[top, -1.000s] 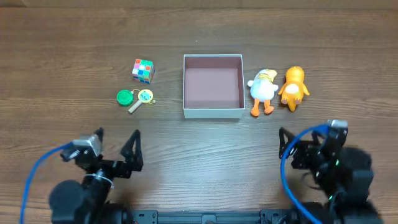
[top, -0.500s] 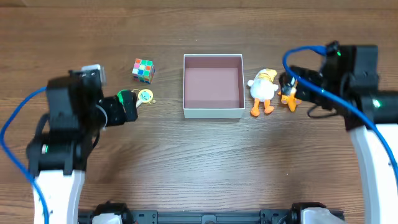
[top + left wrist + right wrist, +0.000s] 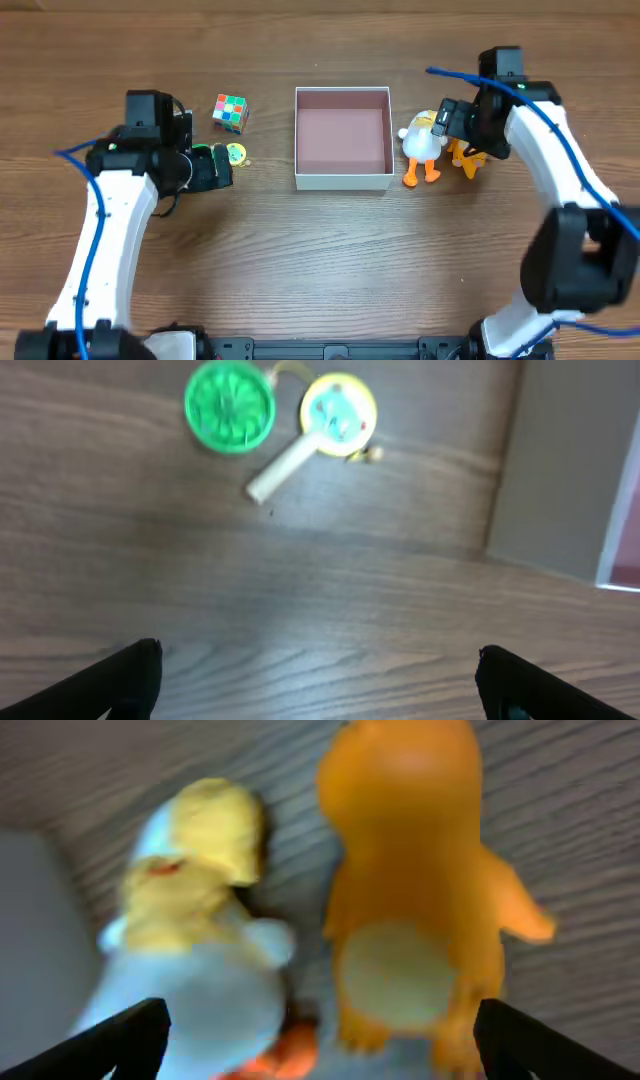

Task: Pack container
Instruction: 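Grasp the orange dinosaur toy with the right gripper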

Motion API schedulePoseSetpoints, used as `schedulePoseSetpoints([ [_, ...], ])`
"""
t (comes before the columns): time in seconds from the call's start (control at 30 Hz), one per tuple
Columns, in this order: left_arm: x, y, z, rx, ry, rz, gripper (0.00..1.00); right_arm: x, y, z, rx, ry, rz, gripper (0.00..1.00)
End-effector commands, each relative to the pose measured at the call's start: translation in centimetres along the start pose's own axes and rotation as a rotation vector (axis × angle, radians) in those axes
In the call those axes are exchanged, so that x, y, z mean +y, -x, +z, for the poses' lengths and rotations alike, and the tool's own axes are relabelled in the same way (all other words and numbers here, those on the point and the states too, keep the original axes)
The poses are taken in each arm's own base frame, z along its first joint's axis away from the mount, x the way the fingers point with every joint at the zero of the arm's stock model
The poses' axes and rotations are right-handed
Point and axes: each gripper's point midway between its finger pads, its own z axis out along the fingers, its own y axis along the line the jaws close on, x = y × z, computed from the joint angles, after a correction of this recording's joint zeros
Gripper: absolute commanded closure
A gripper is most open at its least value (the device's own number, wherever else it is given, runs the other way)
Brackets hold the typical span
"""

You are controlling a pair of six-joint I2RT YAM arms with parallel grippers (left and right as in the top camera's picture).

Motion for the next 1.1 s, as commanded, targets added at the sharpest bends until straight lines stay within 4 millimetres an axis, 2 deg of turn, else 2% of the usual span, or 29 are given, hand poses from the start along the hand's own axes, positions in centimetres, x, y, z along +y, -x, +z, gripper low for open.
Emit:
schedulePoseSetpoints([
  [0.0, 0.7, 0.3, 0.5, 0.020, 0.035, 0.014, 0.00, -3.7, 3.0, 0.9, -0.067, -0.074, 0.091, 0.01],
  [0.17, 0.5, 1.2, 0.5, -0.015, 0.029, 0.019, 0.00, -5.2, 3.4, 1.6, -0.061, -0.083, 0.128, 0.16],
  [0.3, -0.2, 3.2, -1.2, -0.081, 0.008, 0.029, 0.00, -5.4, 2.0, 4.2, 0.023, -0.094, 0.127, 0.20],
  [0.4, -1.1, 5.4, -4.9, -0.149, 0.000, 0.071, 0.00, -5.6, 1.1, 5.4, 0.071, -0.103, 0.127, 0.32],
  [0.5, -2.0, 7.1, -9.1, -0.226, -0.007, 0.120, 0.00, -5.6, 1.0, 5.3, 0.071, -0.103, 0.127, 0.41],
  [0.57, -2.7, 7.8, -13.1, -0.299, -0.013, 0.136, 0.00, -5.6, 0.8, 5.0, 0.079, -0.106, 0.127, 0.66],
  [0.67, -3.3, 7.7, -18.0, -0.401, -0.020, 0.148, 0.00, -5.7, 0.5, 4.4, 0.086, -0.109, 0.127, 0.82],
  [0.77, -3.2, 6.5, -22.0, -0.503, -0.004, 0.152, 0.00, -5.4, 1.0, 2.1, 0.045, -0.094, 0.125, 0.93],
  [0.8, -2.8, 5.9, -22.7, -0.519, 0.015, 0.148, 0.00, -5.1, 1.2, 1.0, 0.020, -0.085, 0.121, 0.96],
  [0.93, -1.4, 3.5, -24.1, -0.523, 0.083, 0.129, 0.00, -2.9, 1.7, -4.0, -0.086, -0.035, 0.087, 0.96],
  [1.03, -1.2, 2.3, -24.6, -0.522, 0.088, 0.126, 0.00, 1.3, 0.5, -9.1, -0.186, 0.048, 0.014, 0.96],
  [1.07, -1.2, 2.0, -25.1, -0.536, 0.083, 0.116, 0.00, 3.5, -0.5, -10.8, -0.215, 0.091, -0.021, 0.96],
])
